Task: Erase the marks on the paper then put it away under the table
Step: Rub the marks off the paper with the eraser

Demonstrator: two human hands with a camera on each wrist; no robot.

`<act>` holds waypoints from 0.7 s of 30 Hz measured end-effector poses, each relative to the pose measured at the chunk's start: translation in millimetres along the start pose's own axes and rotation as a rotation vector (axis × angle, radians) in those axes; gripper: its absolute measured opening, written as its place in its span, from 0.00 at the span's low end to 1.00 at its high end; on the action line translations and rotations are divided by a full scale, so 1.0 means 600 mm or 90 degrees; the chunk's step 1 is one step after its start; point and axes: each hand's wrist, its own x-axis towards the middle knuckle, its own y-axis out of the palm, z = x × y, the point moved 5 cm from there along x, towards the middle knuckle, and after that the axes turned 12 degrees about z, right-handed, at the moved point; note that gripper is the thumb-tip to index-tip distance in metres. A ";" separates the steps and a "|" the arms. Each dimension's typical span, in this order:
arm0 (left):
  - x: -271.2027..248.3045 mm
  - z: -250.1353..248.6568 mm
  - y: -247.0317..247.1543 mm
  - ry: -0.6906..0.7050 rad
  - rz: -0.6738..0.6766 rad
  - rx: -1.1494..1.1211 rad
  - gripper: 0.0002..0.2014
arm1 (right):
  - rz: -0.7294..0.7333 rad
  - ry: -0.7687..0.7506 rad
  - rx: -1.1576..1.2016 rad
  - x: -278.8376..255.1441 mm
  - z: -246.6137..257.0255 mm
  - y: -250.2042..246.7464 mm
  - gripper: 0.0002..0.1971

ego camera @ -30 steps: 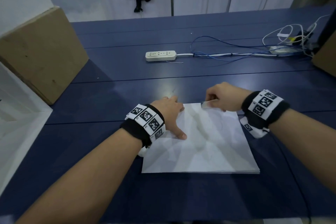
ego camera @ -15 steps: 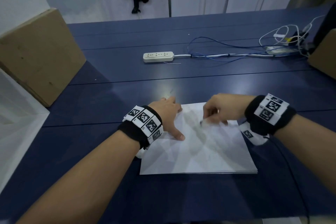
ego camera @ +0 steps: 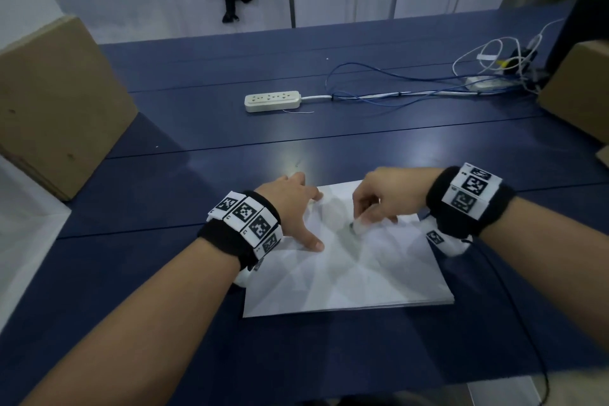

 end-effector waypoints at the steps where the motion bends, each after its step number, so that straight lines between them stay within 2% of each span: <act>1: 0.000 -0.001 -0.001 0.001 -0.001 0.000 0.50 | -0.070 0.028 -0.019 0.004 -0.007 -0.018 0.11; 3: -0.002 -0.001 -0.001 0.000 -0.003 -0.002 0.50 | -0.188 0.082 -0.047 0.005 -0.019 -0.049 0.13; 5: -0.003 0.001 0.001 -0.001 -0.003 0.000 0.51 | -0.224 0.090 -0.046 -0.002 -0.020 -0.052 0.12; 6: -0.002 0.002 0.001 -0.002 -0.005 0.001 0.52 | -0.192 0.069 -0.031 -0.005 -0.019 -0.043 0.12; 9: -0.001 0.004 0.002 -0.006 -0.004 0.000 0.52 | 0.022 0.005 0.018 -0.015 0.003 0.010 0.08; 10: 0.000 0.003 0.002 -0.007 -0.002 0.002 0.52 | 0.060 0.000 0.017 -0.015 0.005 0.020 0.06; 11: 0.001 0.001 0.001 -0.006 -0.001 0.004 0.52 | 0.049 0.003 0.006 -0.012 0.004 0.018 0.06; 15: -0.002 0.000 -0.001 -0.011 -0.004 0.002 0.51 | -0.168 0.080 -0.045 0.003 -0.013 -0.040 0.12; 16: -0.002 0.001 0.000 -0.012 -0.004 0.003 0.51 | -0.177 0.074 -0.039 0.003 -0.014 -0.041 0.12; 17: -0.002 0.001 0.001 -0.013 -0.003 0.005 0.50 | -0.150 0.051 -0.026 0.001 -0.011 -0.033 0.11; 19: -0.002 0.002 0.002 -0.017 -0.002 0.005 0.51 | -0.022 -0.010 -0.001 -0.003 0.007 0.004 0.05; 21: -0.002 0.001 0.001 -0.019 0.003 0.003 0.52 | 0.060 -0.032 0.005 -0.008 0.018 0.030 0.05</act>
